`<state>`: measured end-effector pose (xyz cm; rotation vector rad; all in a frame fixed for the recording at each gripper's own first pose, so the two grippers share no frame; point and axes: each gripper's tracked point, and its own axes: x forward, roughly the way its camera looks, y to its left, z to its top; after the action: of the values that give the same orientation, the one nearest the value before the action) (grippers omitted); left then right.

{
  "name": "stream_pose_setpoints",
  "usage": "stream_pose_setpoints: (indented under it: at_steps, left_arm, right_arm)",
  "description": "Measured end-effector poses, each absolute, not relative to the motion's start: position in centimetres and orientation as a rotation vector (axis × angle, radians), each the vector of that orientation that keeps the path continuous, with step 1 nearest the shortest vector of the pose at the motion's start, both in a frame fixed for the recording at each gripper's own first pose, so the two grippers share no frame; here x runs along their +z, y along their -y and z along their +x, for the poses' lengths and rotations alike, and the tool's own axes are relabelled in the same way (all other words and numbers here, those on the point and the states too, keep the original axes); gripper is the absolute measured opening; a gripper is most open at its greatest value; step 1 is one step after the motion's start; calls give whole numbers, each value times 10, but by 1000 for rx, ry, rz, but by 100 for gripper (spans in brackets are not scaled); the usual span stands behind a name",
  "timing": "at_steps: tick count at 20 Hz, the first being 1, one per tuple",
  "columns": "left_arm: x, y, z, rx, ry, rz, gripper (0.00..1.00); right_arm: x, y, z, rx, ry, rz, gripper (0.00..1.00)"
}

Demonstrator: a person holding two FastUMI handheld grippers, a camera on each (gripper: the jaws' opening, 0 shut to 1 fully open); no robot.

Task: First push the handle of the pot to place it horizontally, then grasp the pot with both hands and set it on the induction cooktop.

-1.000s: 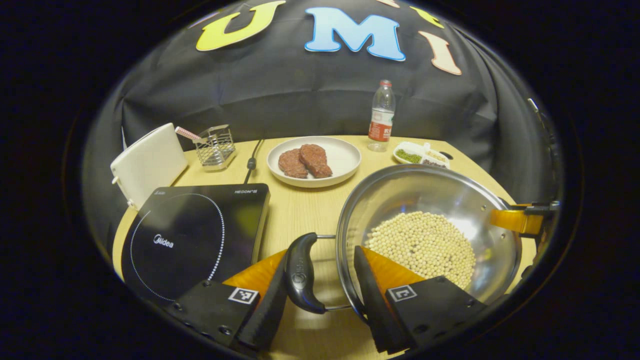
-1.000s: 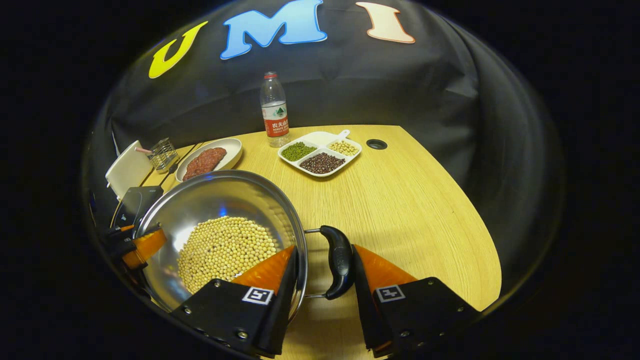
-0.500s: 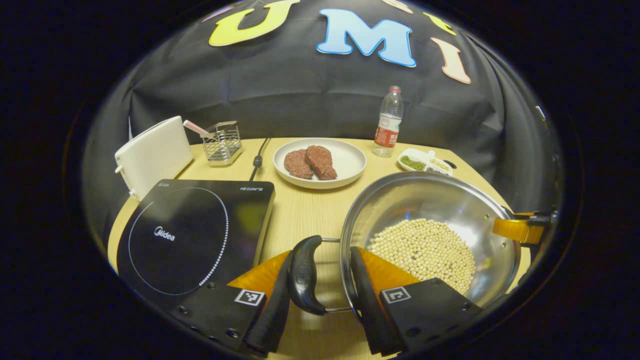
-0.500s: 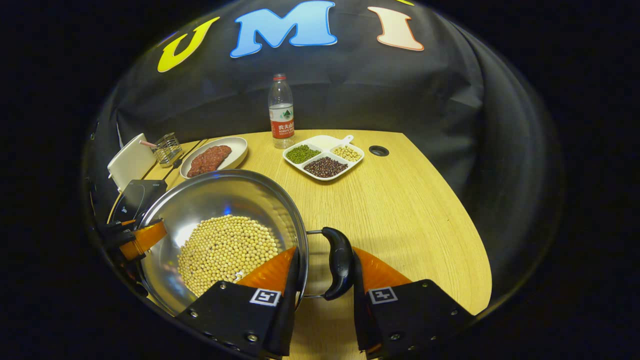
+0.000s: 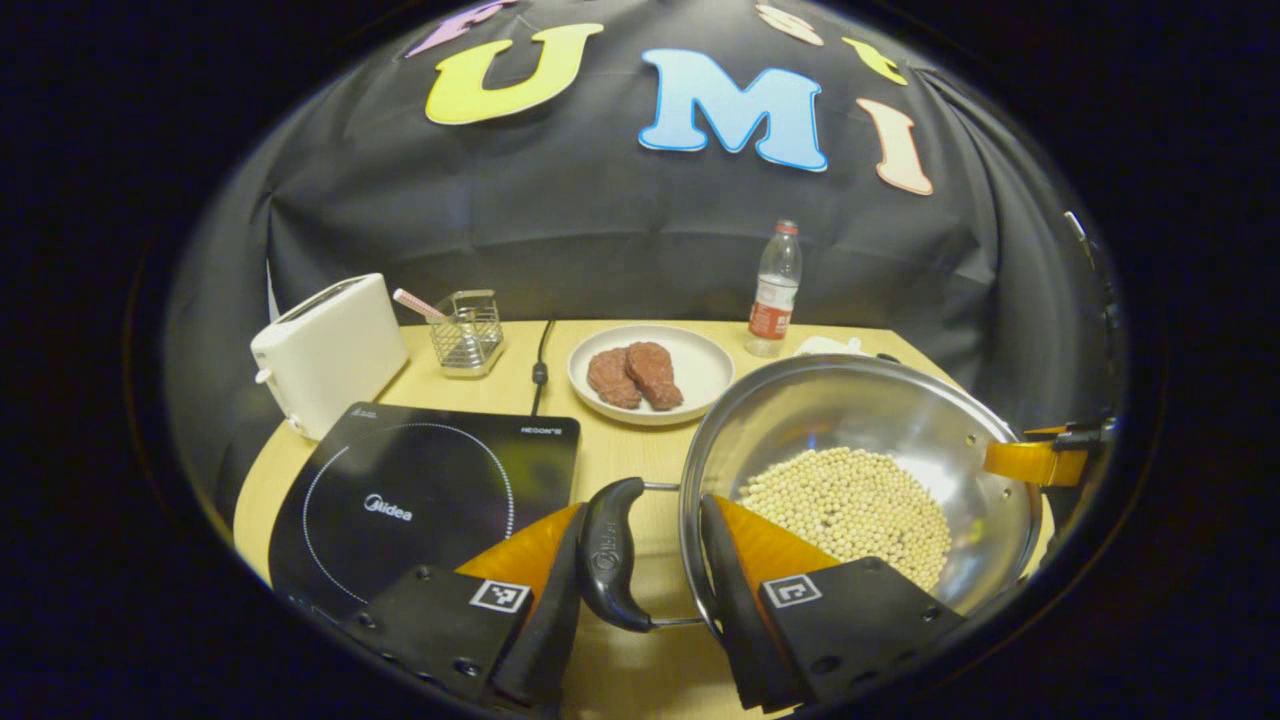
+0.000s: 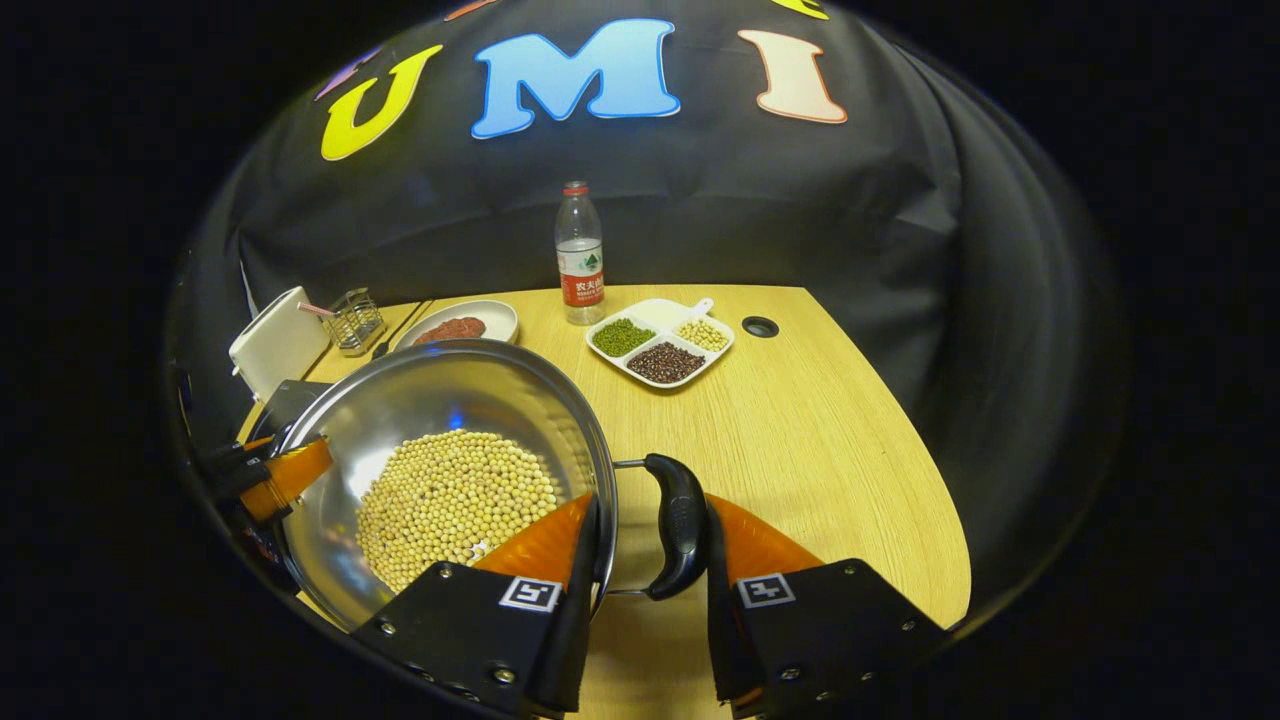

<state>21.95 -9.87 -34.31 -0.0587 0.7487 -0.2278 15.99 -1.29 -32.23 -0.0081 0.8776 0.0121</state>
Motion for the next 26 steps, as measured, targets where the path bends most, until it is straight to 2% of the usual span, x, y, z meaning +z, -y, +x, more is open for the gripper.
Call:
stream_pose_setpoints:
  at_steps: [1, 3, 4, 5, 6, 8, 9, 10, 19, 20, 21, 22, 25, 26]
  left_arm:
    - [-341, 93, 219, -226, -746, -61, 70]
    - [-335, 80, 219, -219, -736, -67, 66]
    - [-334, 72, 218, -213, -732, -68, 70]
    - [-331, 65, 218, -209, -728, -68, 66]
    - [-331, 57, 217, -205, -726, -68, 70]
    - [-329, 41, 216, -197, -723, -67, 66]
    - [-328, 32, 216, -193, -721, -66, 70]
    - [-328, 24, 216, -189, -719, -64, 66]
    - [-328, -55, 219, -168, -705, -46, 66]
    - [-329, -63, 221, -169, -705, -44, 70]
    - [-330, -71, 223, -170, -703, -43, 66]
    - [-331, -79, 225, -171, -703, -40, 70]
    - [-330, -98, 231, -169, -697, -33, 70]
    - [-332, -108, 234, -168, -694, -30, 66]
  right_arm:
    - [-320, 8, 159, 13, -875, -7, 49]
    - [-314, -4, 158, 19, -870, -12, 49]
    - [-312, -10, 158, 23, -862, -14, 49]
    - [-310, -16, 157, 27, -860, -17, 49]
    - [-308, -23, 156, 32, -858, -18, 49]
    - [-305, -38, 155, 41, -855, -18, 49]
    - [-304, -46, 155, 45, -853, -18, 49]
    - [-304, -54, 154, 48, -853, -16, 49]
    - [-304, -129, 146, 62, -855, -2, 49]
    - [-303, -136, 146, 61, -853, 0, 49]
    - [-303, -144, 146, 59, -853, 1, 49]
    - [-303, -152, 146, 58, -852, 2, 49]
    - [-304, -174, 146, 56, -850, 7, 49]
    - [-304, -181, 147, 56, -850, 9, 49]
